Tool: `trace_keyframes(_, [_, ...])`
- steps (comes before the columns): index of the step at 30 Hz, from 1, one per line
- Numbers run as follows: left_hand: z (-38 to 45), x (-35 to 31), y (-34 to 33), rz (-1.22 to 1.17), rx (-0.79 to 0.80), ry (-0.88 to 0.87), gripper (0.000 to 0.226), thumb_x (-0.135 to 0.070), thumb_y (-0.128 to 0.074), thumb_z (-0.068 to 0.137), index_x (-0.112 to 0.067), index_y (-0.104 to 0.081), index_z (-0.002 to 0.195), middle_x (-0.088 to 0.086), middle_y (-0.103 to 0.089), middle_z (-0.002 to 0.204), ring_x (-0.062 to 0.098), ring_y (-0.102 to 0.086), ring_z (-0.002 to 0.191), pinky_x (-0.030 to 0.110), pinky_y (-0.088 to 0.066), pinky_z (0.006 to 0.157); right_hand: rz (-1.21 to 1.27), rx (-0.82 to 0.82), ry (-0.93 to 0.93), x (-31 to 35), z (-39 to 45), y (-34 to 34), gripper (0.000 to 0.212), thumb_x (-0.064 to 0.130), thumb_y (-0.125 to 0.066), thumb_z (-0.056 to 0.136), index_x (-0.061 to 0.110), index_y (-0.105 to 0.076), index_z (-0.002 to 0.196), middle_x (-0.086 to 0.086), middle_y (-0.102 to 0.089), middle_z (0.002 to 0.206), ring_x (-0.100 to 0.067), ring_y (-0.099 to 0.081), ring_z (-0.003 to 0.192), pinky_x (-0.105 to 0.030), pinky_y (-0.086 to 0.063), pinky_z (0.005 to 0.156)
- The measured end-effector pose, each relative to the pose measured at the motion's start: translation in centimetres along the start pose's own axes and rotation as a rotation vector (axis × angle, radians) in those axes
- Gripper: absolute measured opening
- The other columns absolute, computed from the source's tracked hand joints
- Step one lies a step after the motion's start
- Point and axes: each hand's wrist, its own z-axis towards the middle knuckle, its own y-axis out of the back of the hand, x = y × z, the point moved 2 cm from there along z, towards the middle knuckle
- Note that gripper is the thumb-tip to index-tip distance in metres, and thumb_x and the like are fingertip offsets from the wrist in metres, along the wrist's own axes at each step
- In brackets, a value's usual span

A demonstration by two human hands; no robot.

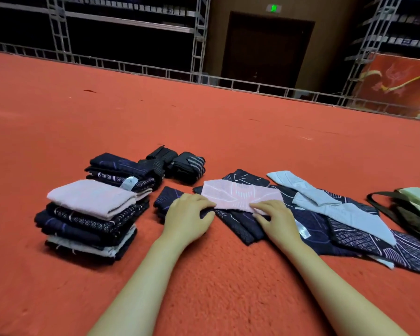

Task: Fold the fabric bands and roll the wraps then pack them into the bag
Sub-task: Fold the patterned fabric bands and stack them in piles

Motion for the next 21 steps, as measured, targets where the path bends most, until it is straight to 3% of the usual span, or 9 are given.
trace_keyframes(5, [0.0, -0.1, 0.0, -0.003, -0.014, 0.006, 0.033, -0.034, -0.055, 0.088, -0.032, -0.06, 0.121, -0.014, -0.058, 0.121, 0.013, -0.047, 0.116, 0.031, -0.032, 0.099, -0.009, -0.129, 0.016, 0.0, 0.8, 0.3, 0.017, 0.015, -0.068, 0.083, 0.022, -0.075, 0.096, 0.001, -0.074, 0.094, -0.025, -0.066, 0.092, -0.033, -0.045, 0.082])
trace_keyframes(10, [0.2, -1.0, -0.2, -0.118, -0.084, -0.056, 0.054, -0.039, -0.06, 0.084, -0.027, -0.048, 0.135, -0.008, -0.052, 0.127, 0.015, -0.044, 0.12, 0.035, -0.037, 0.103, 0.124, -0.23, 0.051, 1.3, -1.6, 4.0, 0.016, 0.015, -0.065, 0.086, 0.023, -0.072, 0.098, 0.01, -0.071, 0.098, -0.008, -0.062, 0.091, -0.02, -0.043, 0.079])
trace_keyframes(14, [0.1, -3.7, -1.4, -0.093, -0.087, -0.193, 0.062, -0.053, -0.045, 0.078, -0.029, -0.048, 0.134, -0.009, -0.051, 0.132, 0.012, -0.042, 0.126, 0.034, -0.024, 0.113, 0.356, -0.177, 0.046, 1.2, -4.2, 8.1, 0.021, 0.005, -0.063, 0.085, 0.024, -0.072, 0.09, 0.015, -0.07, 0.092, 0.001, -0.061, 0.089, -0.012, -0.044, 0.079])
trace_keyframes(18, [-0.2, -6.3, -2.0, -0.209, -0.078, -0.289, 0.04, -0.027, -0.048, 0.08, -0.025, -0.064, 0.116, -0.012, -0.065, 0.111, 0.004, -0.053, 0.106, 0.032, -0.022, 0.114, 0.578, -0.151, -0.092, -0.4, -7.2, 9.1, 0.027, 0.004, -0.062, 0.086, 0.029, -0.072, 0.084, 0.017, -0.072, 0.089, 0.002, -0.063, 0.086, -0.014, -0.046, 0.075])
trace_keyframes(21, [-0.7, -8.3, -1.2, -0.535, -0.079, -0.215, 0.03, -0.015, -0.052, 0.084, -0.028, -0.069, 0.105, -0.019, -0.068, 0.103, -0.002, -0.061, 0.096, 0.019, -0.04, 0.098, 0.517, -0.134, -0.091, -1.7, -8.1, 8.8, 0.024, 0.01, -0.063, 0.086, 0.033, -0.069, 0.088, 0.021, -0.069, 0.094, 0.001, -0.062, 0.089, -0.011, -0.045, 0.076])
